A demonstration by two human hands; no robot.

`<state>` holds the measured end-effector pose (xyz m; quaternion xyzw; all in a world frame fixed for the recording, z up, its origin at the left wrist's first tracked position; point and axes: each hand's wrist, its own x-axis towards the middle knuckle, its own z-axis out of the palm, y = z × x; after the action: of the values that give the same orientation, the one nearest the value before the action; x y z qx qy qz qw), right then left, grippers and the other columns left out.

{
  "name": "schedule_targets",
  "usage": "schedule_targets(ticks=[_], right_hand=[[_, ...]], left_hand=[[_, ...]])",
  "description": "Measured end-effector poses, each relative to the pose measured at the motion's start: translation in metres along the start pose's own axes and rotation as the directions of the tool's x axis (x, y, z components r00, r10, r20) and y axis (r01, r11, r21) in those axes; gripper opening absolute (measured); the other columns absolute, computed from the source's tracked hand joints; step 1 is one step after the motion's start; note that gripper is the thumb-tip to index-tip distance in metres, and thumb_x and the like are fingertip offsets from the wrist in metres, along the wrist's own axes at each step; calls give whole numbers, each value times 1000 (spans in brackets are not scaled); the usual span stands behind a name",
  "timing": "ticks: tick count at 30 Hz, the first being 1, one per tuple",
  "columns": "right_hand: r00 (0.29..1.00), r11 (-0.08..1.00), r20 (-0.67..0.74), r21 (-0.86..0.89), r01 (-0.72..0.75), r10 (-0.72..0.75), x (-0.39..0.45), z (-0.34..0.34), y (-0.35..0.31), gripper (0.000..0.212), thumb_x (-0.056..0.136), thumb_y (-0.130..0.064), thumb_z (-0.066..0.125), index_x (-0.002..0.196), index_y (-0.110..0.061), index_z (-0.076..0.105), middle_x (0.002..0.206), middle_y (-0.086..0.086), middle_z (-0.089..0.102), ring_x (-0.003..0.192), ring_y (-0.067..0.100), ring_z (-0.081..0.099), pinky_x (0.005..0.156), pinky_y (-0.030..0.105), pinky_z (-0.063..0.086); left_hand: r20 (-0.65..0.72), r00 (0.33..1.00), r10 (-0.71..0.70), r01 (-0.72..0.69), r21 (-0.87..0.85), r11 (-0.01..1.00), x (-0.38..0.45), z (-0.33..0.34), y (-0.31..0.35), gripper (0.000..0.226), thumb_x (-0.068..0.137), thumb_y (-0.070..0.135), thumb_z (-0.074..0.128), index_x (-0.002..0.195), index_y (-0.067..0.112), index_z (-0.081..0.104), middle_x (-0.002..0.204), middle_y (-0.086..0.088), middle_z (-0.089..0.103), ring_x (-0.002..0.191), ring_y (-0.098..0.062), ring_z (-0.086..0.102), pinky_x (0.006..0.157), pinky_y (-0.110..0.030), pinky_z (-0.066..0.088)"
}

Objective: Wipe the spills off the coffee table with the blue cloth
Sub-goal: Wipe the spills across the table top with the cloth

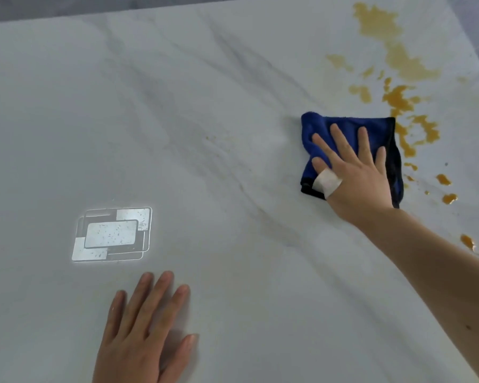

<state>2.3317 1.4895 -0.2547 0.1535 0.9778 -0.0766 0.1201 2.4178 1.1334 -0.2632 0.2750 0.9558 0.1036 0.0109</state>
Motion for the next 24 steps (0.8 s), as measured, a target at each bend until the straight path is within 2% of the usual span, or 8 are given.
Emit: schedule_targets(ticks=[3,9,11,13,16,18,20,24], right_hand=[[999,999,16,-9,32,-32,-8,-3,-1,67,81,-59,-3,146,-42,-4,158,-8,-8,144,27,-15,114,52,-3],[995,997,68,-19,73,-71,-3,-6,7,65,79,-65,-7,141,-49,-13,156,-11,-15,142,26,-23,114,53,-8],[994,996,67,-22,87,-86,-3,-4,8,66,77,-67,-7,141,-50,-14,156,-12,-15,142,26,-23,113,54,-8],[992,994,68,-31,105,-102,-1,-5,10,65,75,-68,-10,137,-51,-21,156,-12,-15,142,27,-22,112,54,-8],[987,989,88,-62,137,-131,2,-4,14,56,73,-68,-15,122,-52,-37,155,-12,-21,140,29,-25,112,55,-8],[985,984,92,-87,157,-149,4,-4,16,55,73,-68,-16,118,-51,-42,154,-12,-23,140,30,-26,112,56,-7],[982,979,97,-109,173,-162,6,-4,17,56,72,-69,-17,118,-51,-44,153,-12,-25,139,32,-27,111,57,-7],[983,980,98,-109,168,-157,8,-3,15,56,74,-70,-17,117,-51,-46,154,-11,-25,138,32,-29,111,57,-9]], left_hand=[[-7,1000,19,-19,-3,1000,0,0,-1,53,90,56,30,129,22,44,153,8,21,144,-13,16,110,-44,23],[-23,1000,-20,20,7,1000,6,-2,4,53,89,58,28,124,23,47,149,8,26,144,-6,14,111,-38,21],[-29,999,-29,29,18,999,8,-1,5,51,89,57,30,122,23,49,144,1,39,143,-5,15,111,-36,21],[-44,999,-28,29,30,999,14,-3,7,49,89,55,32,120,22,50,130,-5,58,141,-7,22,111,-34,22],[-75,997,-15,18,37,999,24,-5,8,47,90,53,35,119,20,51,117,-9,63,140,-7,24,110,-34,24],[-94,995,18,-18,0,1000,37,-9,14,46,91,50,34,121,18,50,120,-9,61,142,-7,22,107,-38,27],[-82,996,25,-29,-41,999,58,-12,21,49,93,51,31,126,18,48,127,-10,57,139,-17,28,108,-40,27],[10,996,-83,84,-90,992,116,-18,29,64,93,59,22,134,18,48,142,-5,44,137,-21,27,112,-40,17]])
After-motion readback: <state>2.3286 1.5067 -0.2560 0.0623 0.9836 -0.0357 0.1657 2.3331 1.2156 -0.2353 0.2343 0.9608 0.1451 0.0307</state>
